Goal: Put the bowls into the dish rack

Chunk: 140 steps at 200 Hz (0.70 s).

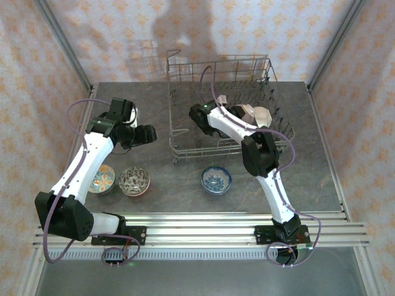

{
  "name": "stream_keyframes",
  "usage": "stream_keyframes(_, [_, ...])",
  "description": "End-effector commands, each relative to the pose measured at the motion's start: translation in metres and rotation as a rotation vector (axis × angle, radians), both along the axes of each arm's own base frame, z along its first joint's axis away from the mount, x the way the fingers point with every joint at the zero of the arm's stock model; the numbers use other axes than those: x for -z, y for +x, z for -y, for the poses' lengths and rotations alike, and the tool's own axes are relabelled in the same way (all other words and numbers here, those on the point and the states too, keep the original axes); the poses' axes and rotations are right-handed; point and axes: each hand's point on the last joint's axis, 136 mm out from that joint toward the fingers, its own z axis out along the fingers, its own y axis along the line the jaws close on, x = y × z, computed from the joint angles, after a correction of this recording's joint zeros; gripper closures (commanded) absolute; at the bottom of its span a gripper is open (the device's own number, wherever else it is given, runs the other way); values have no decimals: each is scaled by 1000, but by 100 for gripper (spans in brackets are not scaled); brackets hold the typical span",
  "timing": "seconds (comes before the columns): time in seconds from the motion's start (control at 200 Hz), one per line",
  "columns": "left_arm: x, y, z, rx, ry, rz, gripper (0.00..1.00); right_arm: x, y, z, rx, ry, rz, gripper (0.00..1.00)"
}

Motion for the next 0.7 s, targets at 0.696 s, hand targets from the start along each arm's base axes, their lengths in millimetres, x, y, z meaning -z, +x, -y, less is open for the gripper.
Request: stream_keyframes(0.696, [-5,-18,6,-40,67,1,28,28,-9,11,87,358,-97,49])
